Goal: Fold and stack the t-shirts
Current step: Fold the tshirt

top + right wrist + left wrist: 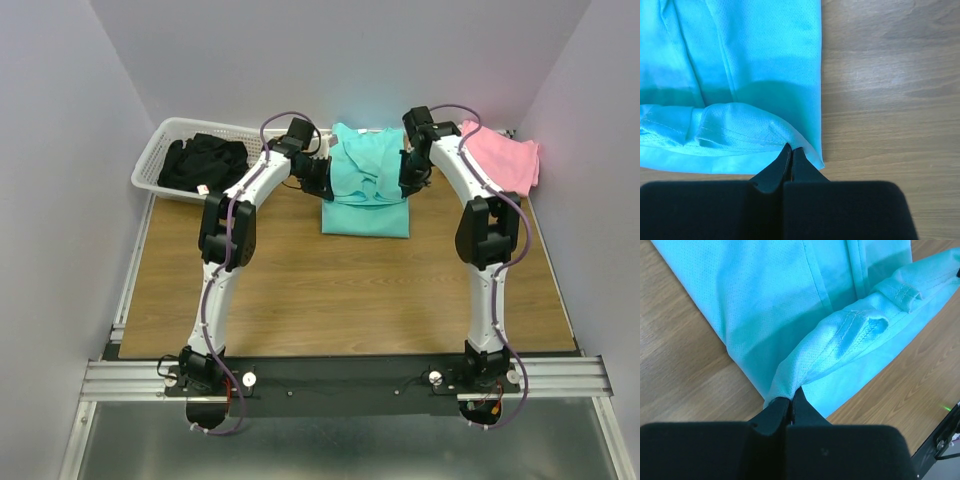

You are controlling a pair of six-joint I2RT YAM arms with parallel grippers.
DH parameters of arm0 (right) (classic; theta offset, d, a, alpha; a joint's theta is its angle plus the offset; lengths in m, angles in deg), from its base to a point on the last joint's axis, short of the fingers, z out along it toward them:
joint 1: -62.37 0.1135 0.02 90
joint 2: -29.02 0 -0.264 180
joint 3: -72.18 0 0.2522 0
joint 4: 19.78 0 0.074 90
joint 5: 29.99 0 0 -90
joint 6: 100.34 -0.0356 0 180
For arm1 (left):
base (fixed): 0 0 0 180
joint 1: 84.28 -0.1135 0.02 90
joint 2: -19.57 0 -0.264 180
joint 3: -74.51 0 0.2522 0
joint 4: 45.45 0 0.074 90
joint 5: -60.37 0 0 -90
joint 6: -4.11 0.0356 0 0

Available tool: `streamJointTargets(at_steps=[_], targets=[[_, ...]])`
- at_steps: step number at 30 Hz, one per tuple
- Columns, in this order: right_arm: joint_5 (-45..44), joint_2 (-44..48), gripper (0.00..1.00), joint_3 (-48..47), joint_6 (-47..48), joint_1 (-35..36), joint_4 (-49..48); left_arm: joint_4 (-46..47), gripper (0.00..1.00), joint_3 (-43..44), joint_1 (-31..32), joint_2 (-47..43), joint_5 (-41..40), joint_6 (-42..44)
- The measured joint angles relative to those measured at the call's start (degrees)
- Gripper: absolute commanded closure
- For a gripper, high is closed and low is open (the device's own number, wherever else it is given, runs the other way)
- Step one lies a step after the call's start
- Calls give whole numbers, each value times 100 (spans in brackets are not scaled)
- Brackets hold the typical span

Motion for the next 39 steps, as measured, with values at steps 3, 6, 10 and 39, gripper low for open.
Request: streamJointTargets(at_steps=[3, 6, 10, 39], targets=[[-35, -2, 100, -28, 35, -7, 2, 52, 100, 2, -11, 42, 103, 7], [-81, -50, 100, -74, 68, -17, 2, 118, 100, 28, -22, 74, 142, 0], [-111, -170, 100, -85, 96, -42, -13, 225, 100, 201, -31, 177, 197, -9], [-131, -1202, 92, -1307, 286, -186, -295, 1613, 60, 960, -422, 1128, 1045, -817]])
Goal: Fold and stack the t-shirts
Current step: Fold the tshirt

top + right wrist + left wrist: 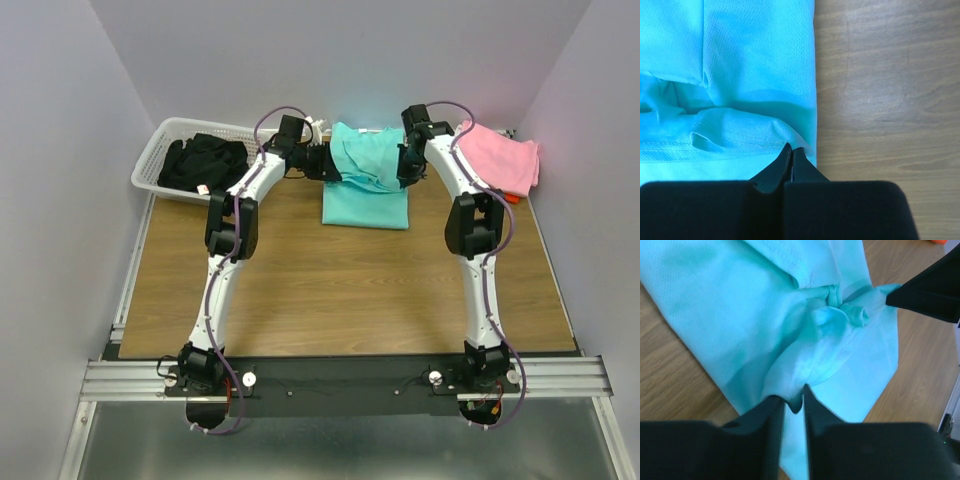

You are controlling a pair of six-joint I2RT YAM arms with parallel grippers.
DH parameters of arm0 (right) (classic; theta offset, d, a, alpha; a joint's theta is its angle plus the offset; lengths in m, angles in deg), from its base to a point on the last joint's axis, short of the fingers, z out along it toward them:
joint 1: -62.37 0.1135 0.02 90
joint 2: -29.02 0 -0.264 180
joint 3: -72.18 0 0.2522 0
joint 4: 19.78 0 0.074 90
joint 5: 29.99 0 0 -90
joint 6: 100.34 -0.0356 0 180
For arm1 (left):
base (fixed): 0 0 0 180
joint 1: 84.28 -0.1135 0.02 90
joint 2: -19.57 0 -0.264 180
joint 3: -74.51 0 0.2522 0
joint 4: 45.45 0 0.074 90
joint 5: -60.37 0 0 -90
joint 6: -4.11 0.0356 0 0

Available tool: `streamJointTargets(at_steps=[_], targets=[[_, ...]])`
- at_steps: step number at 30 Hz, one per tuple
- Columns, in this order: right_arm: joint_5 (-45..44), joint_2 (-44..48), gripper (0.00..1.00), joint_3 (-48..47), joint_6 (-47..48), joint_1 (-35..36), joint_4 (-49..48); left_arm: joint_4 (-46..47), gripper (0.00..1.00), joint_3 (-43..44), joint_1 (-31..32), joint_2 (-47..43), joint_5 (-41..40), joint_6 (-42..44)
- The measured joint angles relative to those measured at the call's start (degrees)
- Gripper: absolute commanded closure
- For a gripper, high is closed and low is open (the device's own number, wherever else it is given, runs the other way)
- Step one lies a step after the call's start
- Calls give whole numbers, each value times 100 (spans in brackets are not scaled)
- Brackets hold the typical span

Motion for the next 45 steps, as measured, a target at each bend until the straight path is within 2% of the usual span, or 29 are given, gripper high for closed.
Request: streamJointTargets(at_steps=[1, 2, 3, 4, 5, 8, 13, 21, 26, 35, 42, 45], targets=[[2, -15, 85, -31, -2, -13, -26, 57, 53, 28, -4, 37, 33, -17], [7, -37, 69, -79, -2, -28, -33, 149, 50, 50, -9, 72, 68, -68], [33, -57, 60, -131, -26, -44, -59, 221, 49, 50, -13, 85, 96, -122], [52, -66, 54, -175, -28, -61, -94, 271, 41, 50, -20, 92, 111, -173], [72, -63, 46, -188, 7, -70, -131, 319, 40, 50, -28, 92, 122, -195], [227, -33, 42, -188, -42, -105, -308, 529, 39, 46, -76, 81, 120, -240], [505, 216, 41, 188, -37, -131, -664, 710, 39, -319, -181, -151, -61, -192], [944, 1106, 41, 1113, -26, -127, -1027, 826, 39, -1357, -240, -1158, -437, 72], [1010, 1652, 41, 2138, -50, -127, -1213, 905, 39, -2354, -146, -1718, -520, 308], [1097, 2295, 41, 3967, -168, -129, -1510, 909, 39, -3954, 127, -2164, -881, 337], [1119, 2546, 43, 4621, -221, -127, -1816, 1152, 39, -4647, 120, -2736, -1047, 131], [1115, 2553, 46, 4741, -214, -127, -1932, 1215, 39, -4739, 136, -2806, -1067, 83]])
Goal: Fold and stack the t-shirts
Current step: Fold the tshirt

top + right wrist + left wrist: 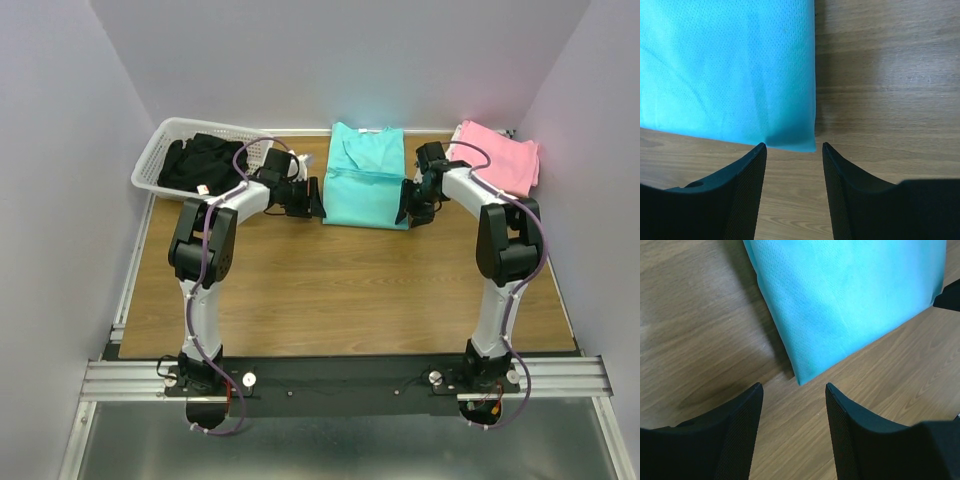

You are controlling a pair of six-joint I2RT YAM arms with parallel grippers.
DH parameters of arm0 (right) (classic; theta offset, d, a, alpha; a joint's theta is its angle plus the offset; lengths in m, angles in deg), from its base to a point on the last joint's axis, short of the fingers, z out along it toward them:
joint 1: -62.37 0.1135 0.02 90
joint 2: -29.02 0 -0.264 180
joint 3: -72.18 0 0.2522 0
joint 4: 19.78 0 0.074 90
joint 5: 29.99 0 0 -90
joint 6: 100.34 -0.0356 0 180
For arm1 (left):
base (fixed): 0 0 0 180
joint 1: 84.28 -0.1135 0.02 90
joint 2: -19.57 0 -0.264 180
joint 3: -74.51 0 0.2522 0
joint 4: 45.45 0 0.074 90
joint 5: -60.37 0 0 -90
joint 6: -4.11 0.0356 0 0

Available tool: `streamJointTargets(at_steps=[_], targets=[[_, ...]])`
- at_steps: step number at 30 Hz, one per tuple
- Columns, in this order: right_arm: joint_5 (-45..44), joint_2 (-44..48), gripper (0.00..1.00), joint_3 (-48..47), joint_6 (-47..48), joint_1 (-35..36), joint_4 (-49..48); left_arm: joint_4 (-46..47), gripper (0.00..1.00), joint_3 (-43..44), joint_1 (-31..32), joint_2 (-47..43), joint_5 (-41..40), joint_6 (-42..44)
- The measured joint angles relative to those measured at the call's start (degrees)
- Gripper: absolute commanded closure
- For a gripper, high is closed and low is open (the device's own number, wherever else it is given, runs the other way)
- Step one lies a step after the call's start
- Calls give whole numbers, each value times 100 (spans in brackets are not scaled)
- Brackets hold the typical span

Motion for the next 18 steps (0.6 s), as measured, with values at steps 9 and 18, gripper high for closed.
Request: streamJointTargets(at_steps=[9, 18], targets=[[-46, 0, 61, 120, 33, 0, -190, 57, 39, -87, 149, -66, -63, -74], [-50, -2, 66, 409, 48, 0, -269, 48, 40, -90, 332, -142, -413, -216]])
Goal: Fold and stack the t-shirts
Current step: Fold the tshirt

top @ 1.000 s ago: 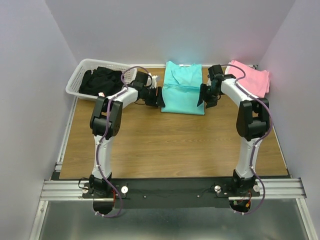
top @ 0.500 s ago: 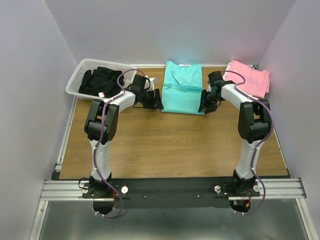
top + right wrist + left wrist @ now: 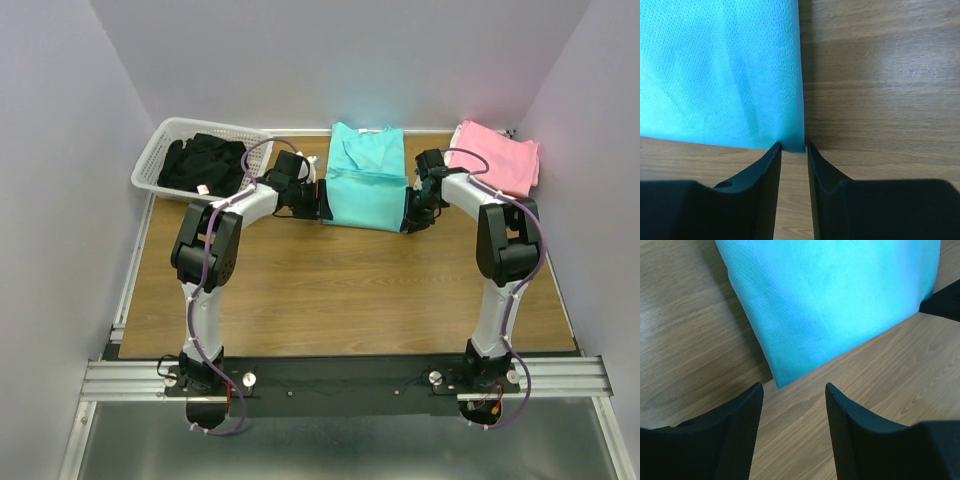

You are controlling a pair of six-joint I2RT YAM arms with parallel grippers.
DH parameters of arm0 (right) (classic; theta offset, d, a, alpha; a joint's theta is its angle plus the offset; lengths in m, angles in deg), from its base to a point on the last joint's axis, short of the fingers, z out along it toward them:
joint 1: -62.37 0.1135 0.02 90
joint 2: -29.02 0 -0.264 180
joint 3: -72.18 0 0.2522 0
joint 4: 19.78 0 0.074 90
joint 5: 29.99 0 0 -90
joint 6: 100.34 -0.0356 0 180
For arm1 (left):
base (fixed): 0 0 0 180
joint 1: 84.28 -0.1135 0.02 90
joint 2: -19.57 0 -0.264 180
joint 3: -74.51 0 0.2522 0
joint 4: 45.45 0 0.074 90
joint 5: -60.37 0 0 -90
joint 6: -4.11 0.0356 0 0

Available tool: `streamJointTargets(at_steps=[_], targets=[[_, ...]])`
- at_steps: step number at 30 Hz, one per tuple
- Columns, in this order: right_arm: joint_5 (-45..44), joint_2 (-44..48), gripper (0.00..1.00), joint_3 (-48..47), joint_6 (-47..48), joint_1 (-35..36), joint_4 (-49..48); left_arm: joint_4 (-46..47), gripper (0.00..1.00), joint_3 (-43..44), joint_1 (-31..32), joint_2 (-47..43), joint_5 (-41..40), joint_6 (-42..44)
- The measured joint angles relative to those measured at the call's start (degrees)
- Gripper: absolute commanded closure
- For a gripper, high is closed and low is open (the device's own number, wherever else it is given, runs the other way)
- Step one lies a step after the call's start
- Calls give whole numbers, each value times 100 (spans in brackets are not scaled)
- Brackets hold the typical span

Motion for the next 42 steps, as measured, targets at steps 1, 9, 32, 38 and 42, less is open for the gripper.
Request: streamJointTargets(at_steps=[1, 9, 32, 38, 42], targets=[[2, -2, 66, 13, 0, 0, 0, -11, 41, 2, 4, 0, -50, -22], [2, -9, 70, 20, 15, -2, -13, -214, 46, 116, 20, 4, -350, -105], [7, -20, 72, 17, 17, -2, -26, -804, 55, 776, 203, 564, -455, -105], [7, -20, 73, 17, 17, -2, -37, -892, 75, 925, 256, 691, -487, -81], [7, -22, 81, 17, 20, -2, -46, -942, 89, 925, 273, 704, -501, -81]])
